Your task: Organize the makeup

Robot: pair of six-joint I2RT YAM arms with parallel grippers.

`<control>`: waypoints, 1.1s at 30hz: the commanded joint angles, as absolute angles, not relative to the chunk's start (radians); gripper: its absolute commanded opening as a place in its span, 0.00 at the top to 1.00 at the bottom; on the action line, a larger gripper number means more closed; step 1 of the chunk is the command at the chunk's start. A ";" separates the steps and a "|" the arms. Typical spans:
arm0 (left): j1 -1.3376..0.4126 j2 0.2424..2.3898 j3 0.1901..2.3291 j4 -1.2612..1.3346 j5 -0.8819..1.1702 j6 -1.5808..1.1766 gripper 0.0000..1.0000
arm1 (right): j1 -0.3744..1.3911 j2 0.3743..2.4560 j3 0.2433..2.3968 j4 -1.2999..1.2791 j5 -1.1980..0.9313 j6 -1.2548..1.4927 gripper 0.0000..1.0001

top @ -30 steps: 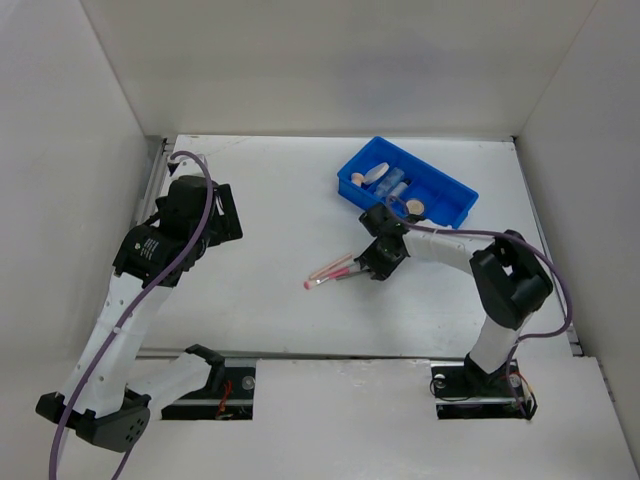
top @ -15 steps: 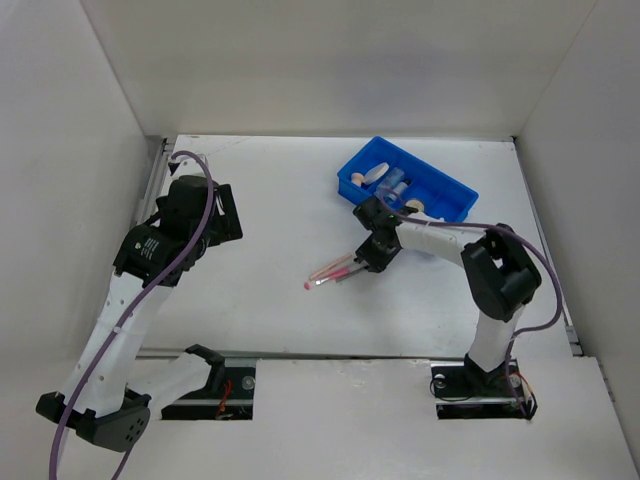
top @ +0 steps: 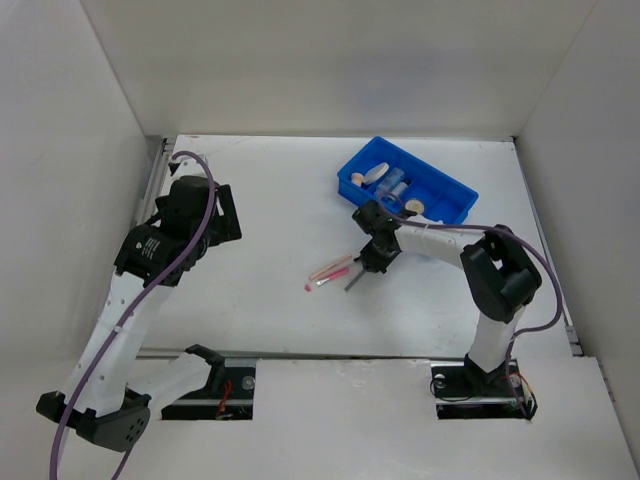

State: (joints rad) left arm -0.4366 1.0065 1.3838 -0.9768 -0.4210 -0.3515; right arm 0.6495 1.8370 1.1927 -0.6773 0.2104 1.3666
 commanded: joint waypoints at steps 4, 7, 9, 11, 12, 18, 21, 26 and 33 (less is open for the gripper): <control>-0.436 1.005 1.374 -0.968 -0.442 -0.337 0.26 | 0.678 1.795 1.160 -0.785 0.345 1.333 0.93; -0.436 1.005 1.374 -0.968 -0.442 -0.337 0.26 | 0.724 1.689 1.222 -0.833 0.441 1.272 0.93; -0.436 1.005 1.374 -0.968 -0.442 -0.337 0.26 | 0.735 1.629 1.276 -0.859 0.511 1.241 0.93; -0.436 1.005 1.374 -0.968 -0.442 -0.337 0.26 | 0.735 1.556 1.305 -0.873 0.558 1.188 0.93; -0.436 1.005 1.374 -0.968 -0.442 -0.337 0.26 | 0.717 1.539 1.318 -0.873 0.590 1.163 0.93; -0.436 1.005 1.374 -0.959 -0.420 -0.337 0.26 | 0.566 1.505 1.403 -0.855 0.655 0.981 0.92; -0.436 1.005 1.374 -0.959 -0.420 -0.337 0.26 | 0.460 1.523 1.434 -0.833 0.664 0.883 0.92; -0.436 1.005 1.374 -0.959 -0.420 -0.337 0.26 | 0.304 1.597 1.488 -0.769 0.652 0.786 0.91; -0.436 1.014 1.384 -0.959 -0.420 -0.337 0.26 | 0.195 1.744 1.578 -0.729 0.644 0.735 0.91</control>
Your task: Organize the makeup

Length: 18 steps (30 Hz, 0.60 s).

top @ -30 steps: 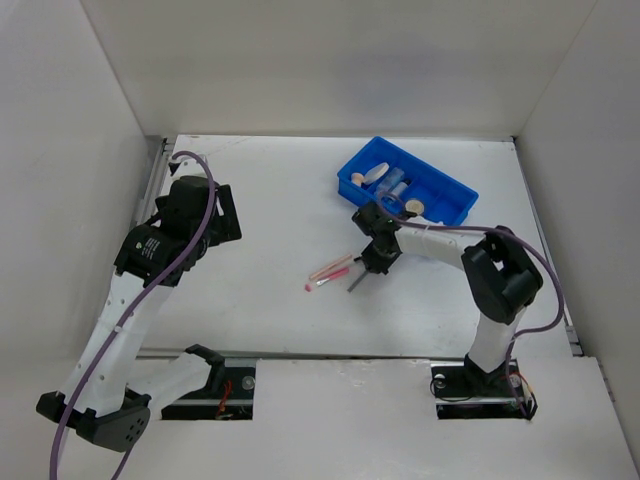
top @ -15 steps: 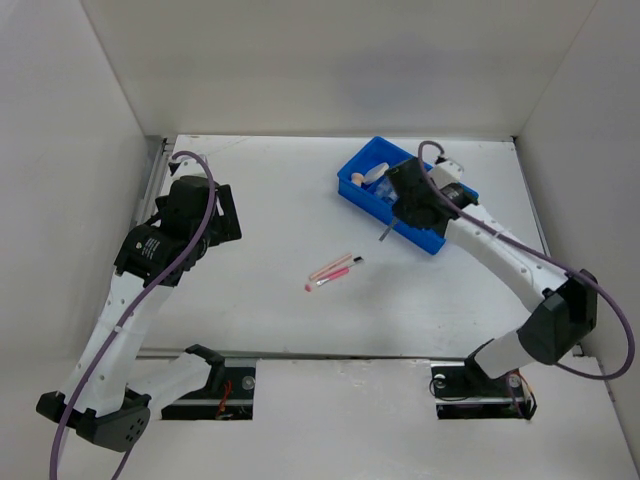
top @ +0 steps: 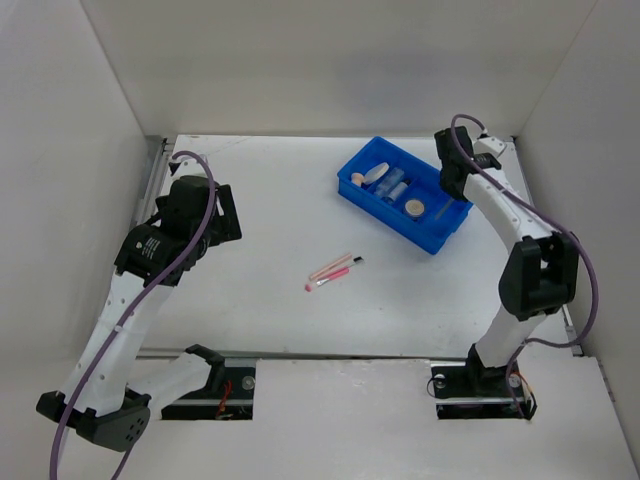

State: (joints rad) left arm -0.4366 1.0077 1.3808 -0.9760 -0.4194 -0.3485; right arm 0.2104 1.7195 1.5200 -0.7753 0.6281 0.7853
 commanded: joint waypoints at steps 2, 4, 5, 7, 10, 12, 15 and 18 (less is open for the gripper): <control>-0.436 1.014 1.394 -0.968 -0.430 -0.337 0.26 | 0.179 1.790 1.595 -0.718 0.644 0.735 0.90; -0.436 1.014 1.404 -0.968 -0.430 -0.337 0.26 | 0.157 1.819 1.620 -0.718 0.644 0.735 0.85; -0.436 1.023 1.404 -0.968 -0.430 -0.337 0.26 | 0.156 1.844 1.635 -0.718 0.644 0.724 0.82; -0.436 1.023 1.413 -0.968 -0.430 -0.337 0.26 | 0.156 1.853 1.649 -0.718 0.634 0.715 0.70; -0.436 1.032 1.422 -0.977 -0.430 -0.337 0.26 | 0.156 1.852 1.663 -0.718 0.624 0.704 0.31; -0.436 1.041 1.431 -0.977 -0.430 -0.337 0.26 | 0.156 1.800 1.663 -0.718 0.611 0.692 0.20; -0.436 1.042 1.431 -0.977 -0.430 -0.337 0.26 | 0.193 1.711 1.585 -0.664 0.565 0.649 0.20; -0.436 1.042 1.431 -0.977 -0.430 -0.337 0.26 | 0.315 1.563 1.456 -0.589 0.456 0.588 0.32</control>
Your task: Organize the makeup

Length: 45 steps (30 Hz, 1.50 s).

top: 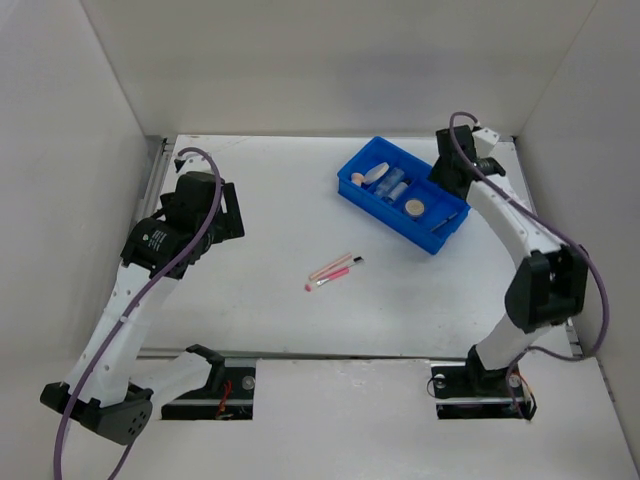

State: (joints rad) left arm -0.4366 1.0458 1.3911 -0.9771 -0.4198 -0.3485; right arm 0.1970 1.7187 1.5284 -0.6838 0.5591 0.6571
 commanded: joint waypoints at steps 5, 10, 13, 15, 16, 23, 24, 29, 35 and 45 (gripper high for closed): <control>-0.436 1.042 1.422 -0.977 -0.430 -0.337 0.26 | 0.607 1.500 1.329 -0.615 0.347 0.645 0.41; -0.436 1.042 1.422 -0.977 -0.462 -0.347 0.26 | 0.775 1.574 1.292 -0.692 0.176 0.953 0.42; -0.436 1.031 1.433 -0.989 -0.472 -0.338 0.26 | 0.775 1.621 1.261 -0.669 0.109 1.170 0.41; -0.436 1.022 1.433 -0.989 -0.472 -0.337 0.26 | 0.775 1.652 1.239 -0.628 0.052 1.207 0.41; -0.436 1.011 1.433 -0.989 -0.472 -0.337 0.26 | 0.775 1.663 1.239 -0.606 0.052 1.221 0.42; -0.436 0.979 1.424 -1.008 -0.472 -0.337 0.26 | 0.775 1.793 1.229 -0.543 -0.020 1.276 0.54; -0.436 0.979 1.414 -1.008 -0.472 -0.337 0.26 | 0.775 1.802 1.229 -0.543 -0.029 1.276 0.54; -0.436 0.979 1.405 -1.008 -0.472 -0.337 0.26 | 0.775 1.825 1.229 -0.532 -0.008 1.298 0.59; -0.436 0.969 1.394 -0.999 -0.472 -0.337 0.26 | 0.775 1.885 1.267 -0.532 0.001 1.298 0.60; -0.436 0.969 1.385 -0.999 -0.472 -0.337 0.26 | 0.775 1.933 1.299 -0.575 0.031 1.307 0.66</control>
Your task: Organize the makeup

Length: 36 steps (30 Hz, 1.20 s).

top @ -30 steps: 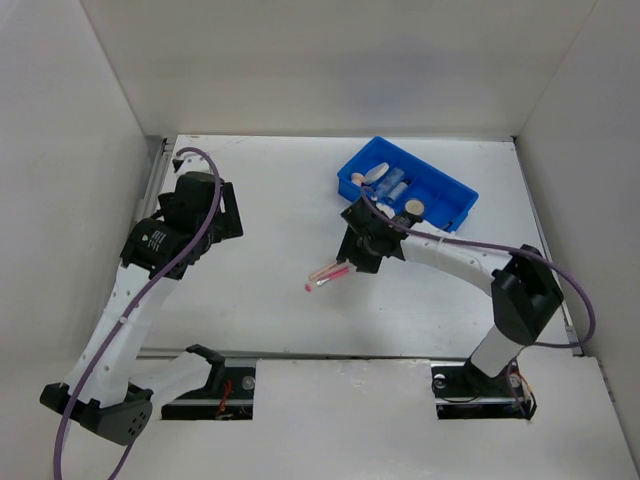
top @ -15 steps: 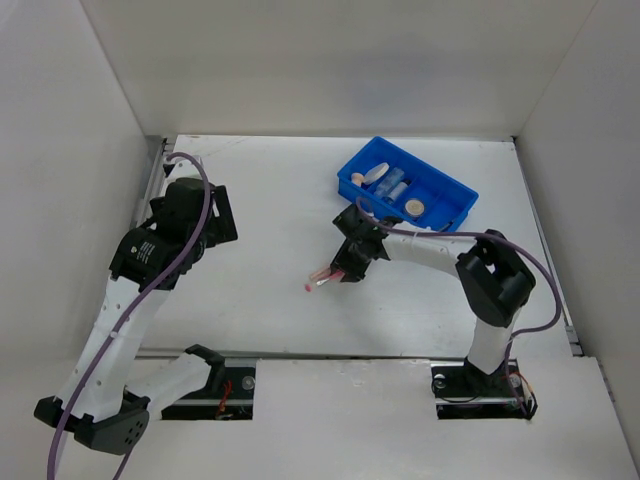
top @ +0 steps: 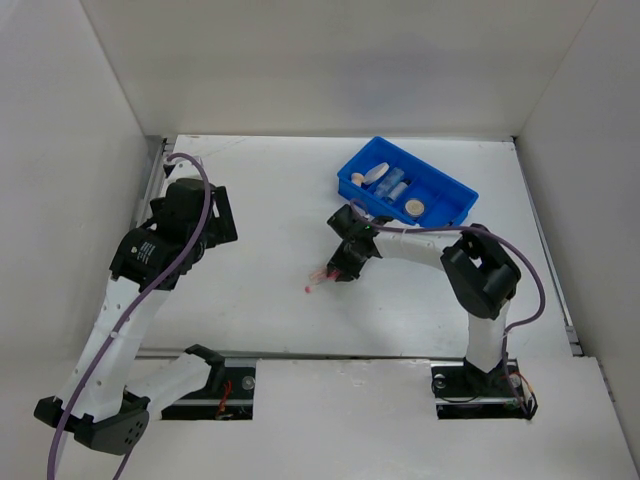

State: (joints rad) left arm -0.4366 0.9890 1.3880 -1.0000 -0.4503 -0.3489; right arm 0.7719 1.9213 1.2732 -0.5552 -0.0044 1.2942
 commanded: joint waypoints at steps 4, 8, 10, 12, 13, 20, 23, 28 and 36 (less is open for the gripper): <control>-0.436 0.969 1.385 -0.999 -0.482 -0.337 0.26 | 0.775 1.933 1.289 -0.601 0.058 1.307 0.72; -0.436 0.960 1.376 -0.999 -0.482 -0.337 0.26 | 0.775 1.904 1.279 -0.656 0.098 1.307 0.72; -0.436 0.960 1.376 -0.999 -0.491 -0.337 0.26 | 0.775 1.890 1.266 -0.657 0.110 1.307 0.72; -0.436 0.960 1.376 -0.999 -0.491 -0.337 0.26 | 0.775 1.881 1.253 -0.666 0.135 1.307 0.72; -0.436 0.960 1.376 -0.999 -0.491 -0.337 0.26 | 0.775 1.881 1.253 -0.666 0.135 1.307 0.72; -0.436 0.960 1.367 -0.989 -0.491 -0.337 0.26 | 0.784 1.956 1.347 -0.744 0.221 1.295 0.74; -0.436 0.960 1.367 -0.989 -0.491 -0.337 0.26 | 0.793 1.925 1.338 -0.755 0.242 1.295 0.85; -0.436 0.960 1.367 -0.989 -0.491 -0.328 0.26 | 0.805 1.798 1.327 -0.819 0.333 1.295 0.88; -0.436 0.979 1.376 -0.969 -0.472 -0.328 0.26 | 0.738 1.525 1.368 -0.960 0.577 1.258 0.88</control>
